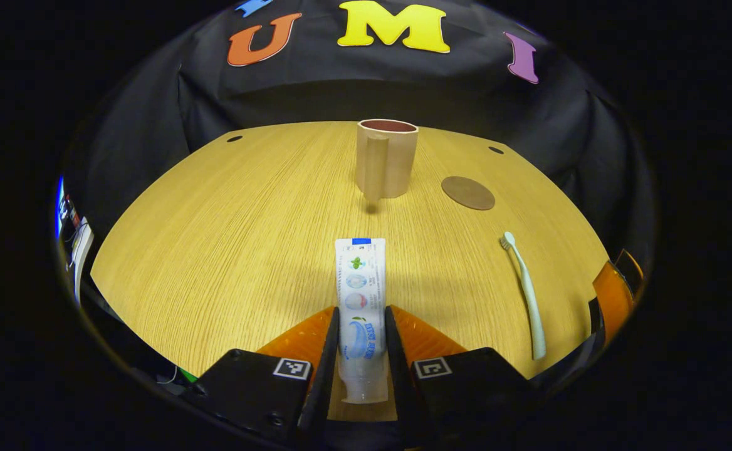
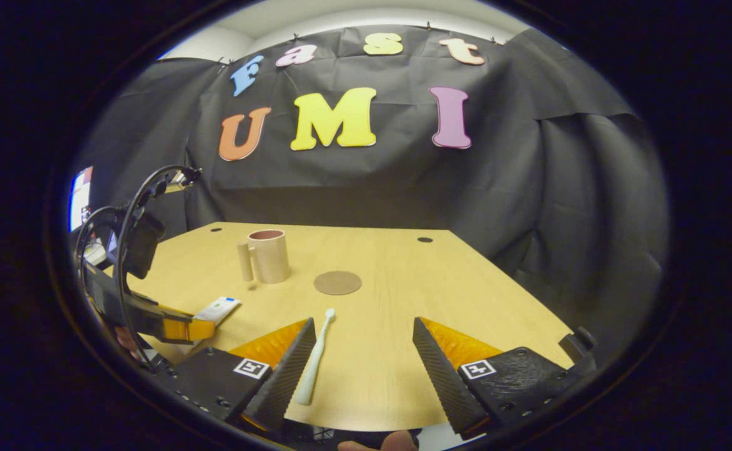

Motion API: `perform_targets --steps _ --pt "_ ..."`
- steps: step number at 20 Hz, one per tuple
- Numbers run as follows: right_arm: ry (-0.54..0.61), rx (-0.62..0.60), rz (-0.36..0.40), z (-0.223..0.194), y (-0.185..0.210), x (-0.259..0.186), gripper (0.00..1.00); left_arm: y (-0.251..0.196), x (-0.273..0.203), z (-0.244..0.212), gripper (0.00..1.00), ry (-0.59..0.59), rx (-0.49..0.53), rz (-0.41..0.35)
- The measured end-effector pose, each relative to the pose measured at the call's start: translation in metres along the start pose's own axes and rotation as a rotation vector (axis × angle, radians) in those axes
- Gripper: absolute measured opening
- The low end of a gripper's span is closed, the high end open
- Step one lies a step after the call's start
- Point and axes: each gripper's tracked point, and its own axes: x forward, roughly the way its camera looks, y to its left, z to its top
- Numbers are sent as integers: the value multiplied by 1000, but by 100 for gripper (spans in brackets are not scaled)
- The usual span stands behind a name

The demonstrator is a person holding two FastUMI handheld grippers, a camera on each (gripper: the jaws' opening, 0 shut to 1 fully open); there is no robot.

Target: Put the toothbrush and toothpaste on the desktop into the cup, then pick up the cup and place it on the coaster on the desktop.

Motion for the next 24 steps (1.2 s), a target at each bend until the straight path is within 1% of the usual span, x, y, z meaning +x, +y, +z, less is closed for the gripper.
perform_targets --steps 2,3,4,5,7,9,13,15,16,17,18,19,21,22,24 --pt "23 -14 -5 -6 5 5 94 0 -3 -1 44 -4 -11 -16" --pt "34 -18 0 -7 10 8 94 -1 -5 -1 48 -6 -19 -25" --pt "47 -22 5 -11 15 11 94 0 -8 2 43 -15 -25 -30" --pt "66 -26 8 -15 18 15 95 1 -11 6 44 -29 -26 -33" --pt "100 -23 21 -20 28 24 95 4 -20 14 44 -67 -18 -35" --pt "136 -9 30 -24 37 35 95 2 -31 27 43 -116 -13 -61" --pt "199 -13 26 -34 45 54 95 2 -47 47 43 -209 25 -79" --pt "208 -31 16 -35 51 66 95 -1 -53 48 41 -234 51 -87" --pt "215 -38 12 -36 54 69 96 0 -52 48 36 -238 59 -97" --pt "223 -40 10 -39 57 74 95 -1 -52 45 44 -235 64 -109" --pt "231 -44 5 -40 58 79 95 -2 -52 45 39 -237 64 -116" --pt "250 -48 -5 -43 56 85 93 -2 -52 45 39 -242 64 -118" --pt "292 -48 -10 -53 56 92 84 -3 -53 45 39 -258 62 -112" --pt "290 -29 -2 -51 59 94 77 -3 -53 47 39 -270 58 -109" --pt "316 13 -2 -54 56 92 54 -2 -55 53 39 -288 47 -103"
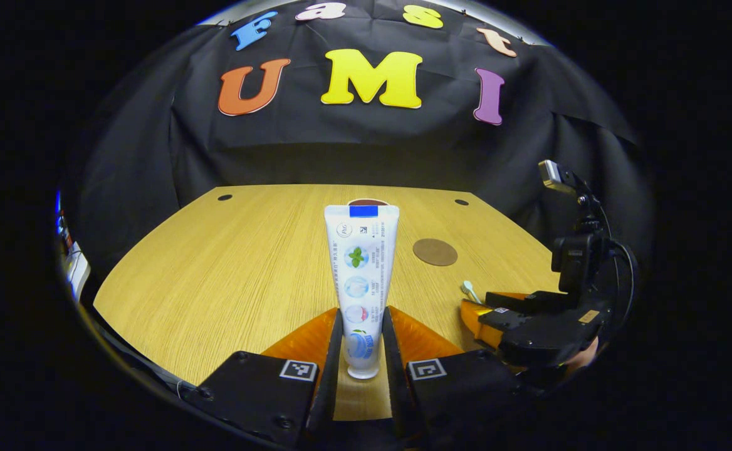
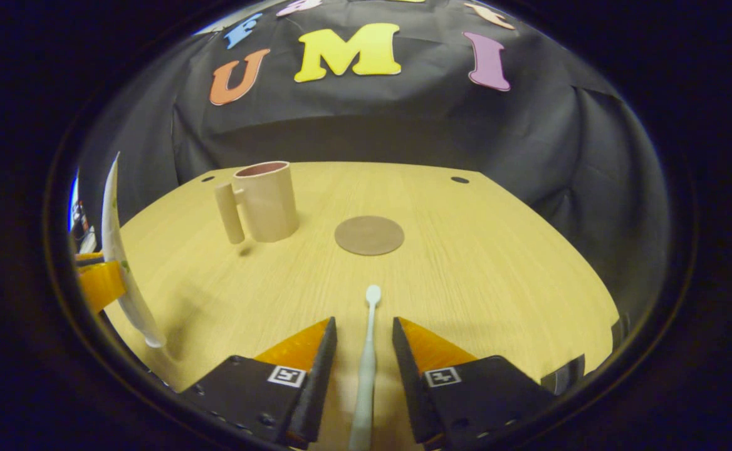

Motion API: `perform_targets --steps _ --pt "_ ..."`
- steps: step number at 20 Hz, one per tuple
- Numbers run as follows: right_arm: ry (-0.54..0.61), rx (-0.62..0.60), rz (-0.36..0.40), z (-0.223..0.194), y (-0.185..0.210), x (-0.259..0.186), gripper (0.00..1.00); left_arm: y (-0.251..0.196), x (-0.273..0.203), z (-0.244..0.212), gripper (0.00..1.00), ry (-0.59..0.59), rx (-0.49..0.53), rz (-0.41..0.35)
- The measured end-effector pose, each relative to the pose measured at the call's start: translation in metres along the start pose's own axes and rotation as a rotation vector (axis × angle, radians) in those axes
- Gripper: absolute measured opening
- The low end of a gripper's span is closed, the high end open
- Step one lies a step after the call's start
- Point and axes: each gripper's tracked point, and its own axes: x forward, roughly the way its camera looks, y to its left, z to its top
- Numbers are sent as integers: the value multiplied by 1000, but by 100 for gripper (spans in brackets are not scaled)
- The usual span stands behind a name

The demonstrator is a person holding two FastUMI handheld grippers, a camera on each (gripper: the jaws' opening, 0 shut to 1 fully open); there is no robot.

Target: Put the toothbrush and toothpaste on the desktop into the cup, then pick up the cup and place it on the coaster on the desktop.

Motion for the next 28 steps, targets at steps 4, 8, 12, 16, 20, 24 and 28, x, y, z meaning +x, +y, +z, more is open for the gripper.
perform_targets --steps 4,8,12,16,20,24,28 --pt "1 57 -5 6 -7 -6 24 4 1 8 39 -10 -7 -2" --pt "3 70 14 2 -7 4 4 2 5 18 39 -41 4 -9" --pt "-51 91 38 17 -9 -2 0 2 23 38 39 -64 -15 -36" --pt "-116 125 80 33 -14 -19 0 9 38 83 39 -123 -56 -45" --pt "-171 126 97 46 -21 -35 0 15 61 135 39 -194 -72 -61" --pt "-215 125 113 57 -23 -47 0 13 86 178 38 -286 -17 -68" --pt "-229 120 124 59 -23 -55 0 2 108 200 39 -360 36 -93"
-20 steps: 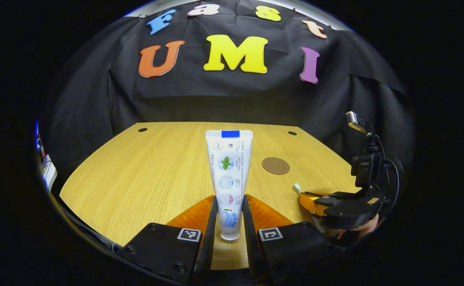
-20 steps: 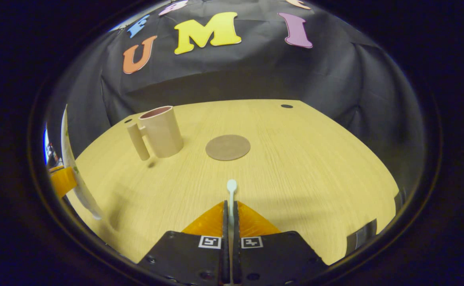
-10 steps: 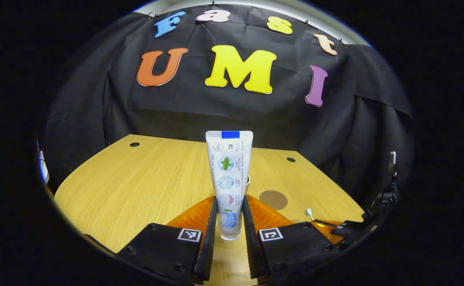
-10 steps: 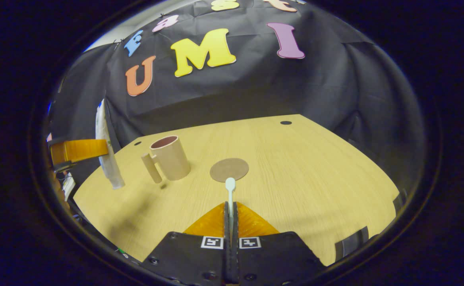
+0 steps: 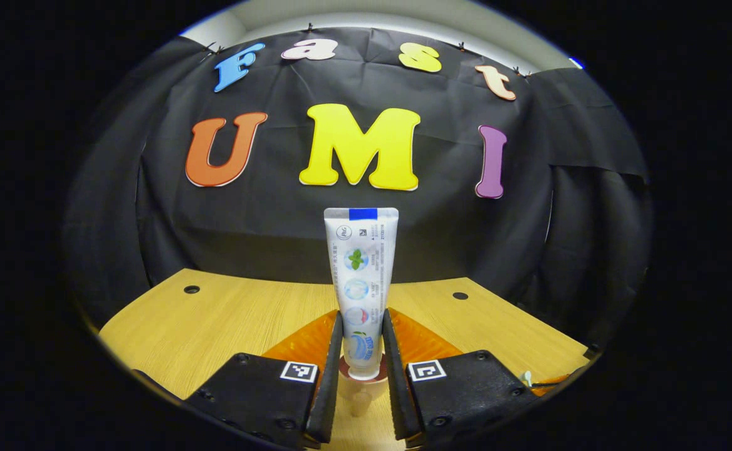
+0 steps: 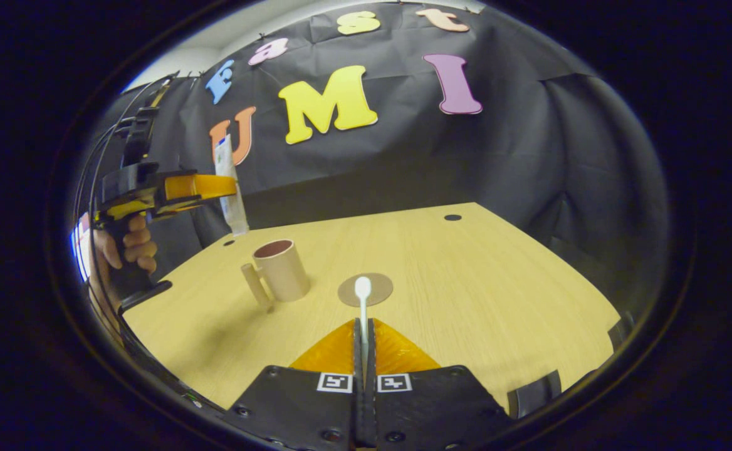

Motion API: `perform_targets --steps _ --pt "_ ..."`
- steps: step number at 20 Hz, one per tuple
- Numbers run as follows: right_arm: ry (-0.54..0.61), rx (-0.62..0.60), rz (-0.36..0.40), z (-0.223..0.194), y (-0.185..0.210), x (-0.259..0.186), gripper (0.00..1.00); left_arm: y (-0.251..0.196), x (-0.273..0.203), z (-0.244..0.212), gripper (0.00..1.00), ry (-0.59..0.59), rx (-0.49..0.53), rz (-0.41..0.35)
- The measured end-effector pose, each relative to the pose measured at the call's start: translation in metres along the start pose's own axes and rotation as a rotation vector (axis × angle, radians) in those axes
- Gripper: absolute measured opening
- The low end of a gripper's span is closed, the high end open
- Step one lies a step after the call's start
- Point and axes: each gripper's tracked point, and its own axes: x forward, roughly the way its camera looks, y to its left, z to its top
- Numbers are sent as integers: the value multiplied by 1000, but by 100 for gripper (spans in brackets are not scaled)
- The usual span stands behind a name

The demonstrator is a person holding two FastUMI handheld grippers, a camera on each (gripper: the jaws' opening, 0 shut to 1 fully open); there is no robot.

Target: Put the toothbrush and toothpaste on the desktop into the cup, then pick up the cup and place it on the coaster on the desktop.

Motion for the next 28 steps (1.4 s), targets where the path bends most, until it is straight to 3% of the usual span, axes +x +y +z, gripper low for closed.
perform_targets --steps 6,10,12,13,14,17,19,20,23,28 --pt "-46 -25 -10 10 -4 -14 0 2 37 -34 39 64 -101 -1" --pt "-49 -32 -24 9 -7 -15 0 13 42 -39 39 63 -110 42" --pt "-45 -30 -19 7 -6 -15 0 7 43 -39 40 66 -108 28" --pt "-47 -32 -17 7 -5 -15 0 6 44 -39 36 71 -102 26" --pt "-48 -34 -15 7 -4 -15 0 7 43 -41 43 73 -95 26" --pt "-56 -49 -21 9 -5 -15 0 7 41 -37 50 54 -73 32" --pt "-60 -61 -17 9 -4 -15 0 7 36 -42 64 59 -69 29" --pt "-64 -68 -15 11 -3 -14 0 10 32 -43 76 56 -69 41" --pt "-99 -103 3 27 7 -7 0 29 14 -37 99 18 -63 92" --pt "-216 -182 118 78 64 19 0 61 -32 -36 98 -14 -73 152"
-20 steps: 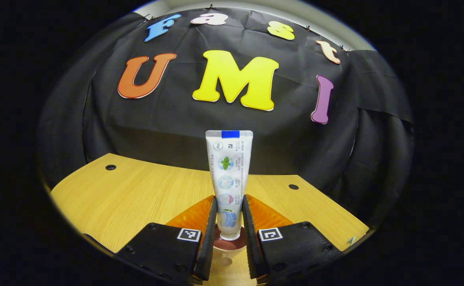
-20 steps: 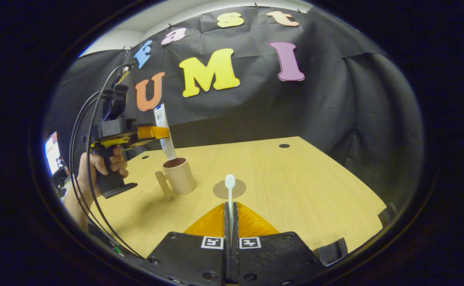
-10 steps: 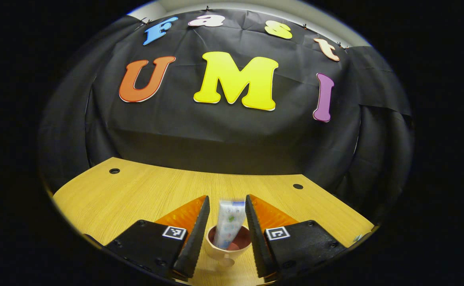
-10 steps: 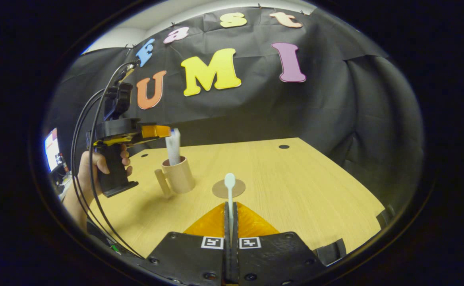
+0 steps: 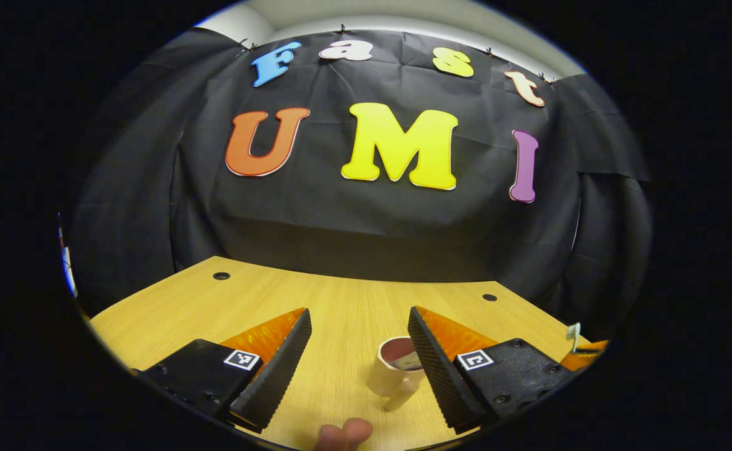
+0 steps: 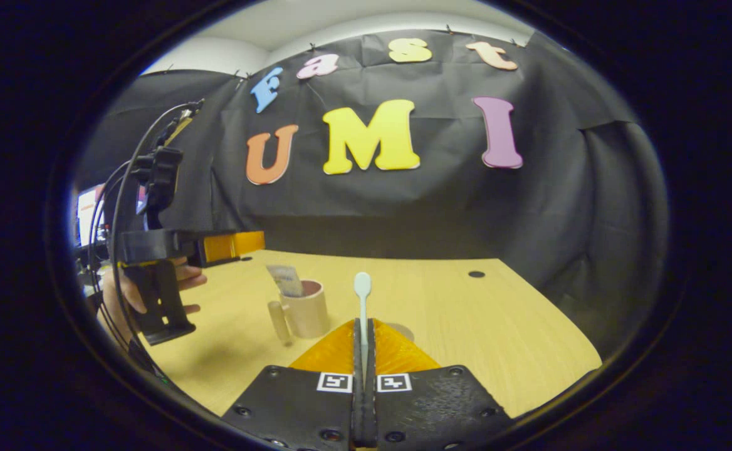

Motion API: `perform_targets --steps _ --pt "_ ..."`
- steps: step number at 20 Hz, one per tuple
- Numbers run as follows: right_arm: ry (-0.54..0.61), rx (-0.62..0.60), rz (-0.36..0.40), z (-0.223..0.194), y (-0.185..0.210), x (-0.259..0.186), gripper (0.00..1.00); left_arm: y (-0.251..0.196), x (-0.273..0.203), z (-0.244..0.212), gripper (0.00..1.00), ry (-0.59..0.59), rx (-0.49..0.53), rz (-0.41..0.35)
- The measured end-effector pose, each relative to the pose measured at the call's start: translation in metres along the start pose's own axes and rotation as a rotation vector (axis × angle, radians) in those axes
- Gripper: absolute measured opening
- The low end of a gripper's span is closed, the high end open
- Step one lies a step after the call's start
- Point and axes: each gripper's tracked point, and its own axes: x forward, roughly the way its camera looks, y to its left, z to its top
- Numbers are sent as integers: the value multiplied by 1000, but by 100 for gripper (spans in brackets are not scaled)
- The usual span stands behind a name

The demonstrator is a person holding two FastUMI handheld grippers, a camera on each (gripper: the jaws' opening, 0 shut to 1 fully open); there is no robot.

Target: Put the toothbrush and toothpaste on the desktop into the cup, then pick up the cup and place it on the coaster on the desktop.

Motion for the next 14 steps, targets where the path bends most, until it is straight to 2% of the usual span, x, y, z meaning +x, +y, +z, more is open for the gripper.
perform_targets --steps 3,6,8,11,14 --pt "-106 -20 69 41 30 40 0 18 -29 -4 98 0 -11 24" --pt "-220 -60 97 82 48 80 0 34 -56 -10 98 -5 -11 52" --pt "-272 -20 123 100 57 109 0 34 -63 -18 98 4 -17 52" --pt "-297 36 162 110 65 148 0 45 -72 -29 98 36 15 78" --pt "-291 50 205 108 82 169 0 52 -76 -33 99 37 -15 86"
